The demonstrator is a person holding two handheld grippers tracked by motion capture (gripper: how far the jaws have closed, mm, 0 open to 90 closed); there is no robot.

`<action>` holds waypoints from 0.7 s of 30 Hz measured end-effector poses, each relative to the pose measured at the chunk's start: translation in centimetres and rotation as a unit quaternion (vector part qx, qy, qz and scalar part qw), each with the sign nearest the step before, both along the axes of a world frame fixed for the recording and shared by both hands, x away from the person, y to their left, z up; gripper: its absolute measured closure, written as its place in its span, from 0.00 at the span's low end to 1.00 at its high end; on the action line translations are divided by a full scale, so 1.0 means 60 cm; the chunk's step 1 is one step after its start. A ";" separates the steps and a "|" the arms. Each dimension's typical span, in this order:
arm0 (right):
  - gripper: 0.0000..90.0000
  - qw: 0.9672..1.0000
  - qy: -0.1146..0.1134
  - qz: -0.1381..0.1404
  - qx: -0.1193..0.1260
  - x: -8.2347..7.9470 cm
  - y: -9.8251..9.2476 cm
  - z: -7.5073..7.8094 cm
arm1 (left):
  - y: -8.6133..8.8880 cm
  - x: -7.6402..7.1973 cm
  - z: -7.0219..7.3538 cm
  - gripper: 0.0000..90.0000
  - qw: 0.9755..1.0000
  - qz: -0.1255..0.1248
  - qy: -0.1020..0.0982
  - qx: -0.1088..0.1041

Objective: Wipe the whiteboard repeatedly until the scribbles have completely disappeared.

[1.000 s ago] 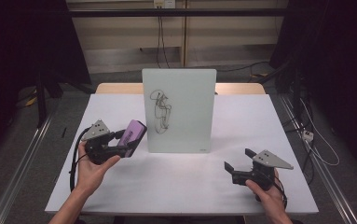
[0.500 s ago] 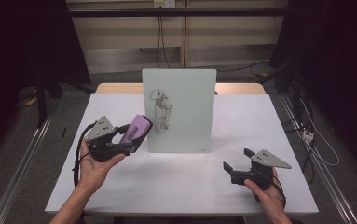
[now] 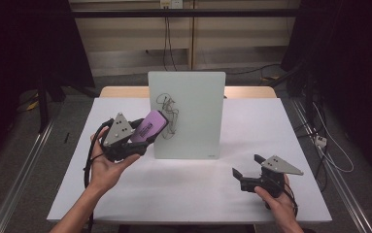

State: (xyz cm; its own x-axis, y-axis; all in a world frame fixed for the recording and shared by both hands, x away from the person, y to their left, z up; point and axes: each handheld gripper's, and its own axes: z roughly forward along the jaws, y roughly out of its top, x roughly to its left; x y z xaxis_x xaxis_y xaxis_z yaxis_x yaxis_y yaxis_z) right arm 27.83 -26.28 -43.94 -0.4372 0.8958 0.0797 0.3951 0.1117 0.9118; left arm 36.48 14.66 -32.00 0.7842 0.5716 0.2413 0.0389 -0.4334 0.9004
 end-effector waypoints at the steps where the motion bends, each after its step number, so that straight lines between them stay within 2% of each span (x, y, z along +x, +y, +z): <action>1: 0.06 1.000 0.001 0.000 0.001 -0.001 0.000 0.000 | -0.003 0.004 0.002 0.46 1.000 -0.001 -0.004 -0.003; 4: 0.06 1.000 0.000 -0.001 0.003 -0.002 -0.002 0.001 | -0.009 0.014 0.006 0.46 1.000 0.003 -0.011 -0.006; 8: 0.06 1.000 0.000 -0.001 0.003 -0.001 -0.001 0.001 | -0.021 0.021 0.019 0.46 1.000 0.007 -0.021 0.009; 9: 0.06 1.000 0.000 0.000 0.001 -0.001 -0.001 0.001 | -0.027 0.025 0.029 0.46 0.999 0.011 -0.031 0.023; 13: 0.06 1.000 0.000 0.001 0.001 -0.001 0.000 0.001 | -0.031 0.037 0.039 0.46 0.999 0.015 -0.035 0.023; 16: 0.06 1.000 0.000 0.000 0.003 -0.002 -0.001 0.001 | -0.037 0.051 0.043 0.46 0.998 0.019 -0.044 0.030; 18: 0.06 1.000 0.001 0.000 0.003 -0.002 -0.001 0.001 | -0.041 0.057 0.043 0.46 0.998 0.014 -0.054 0.028; 21: 0.06 1.000 0.002 0.003 0.004 -0.001 -0.002 0.001 | -0.051 0.065 0.045 0.46 0.998 0.014 -0.059 0.028</action>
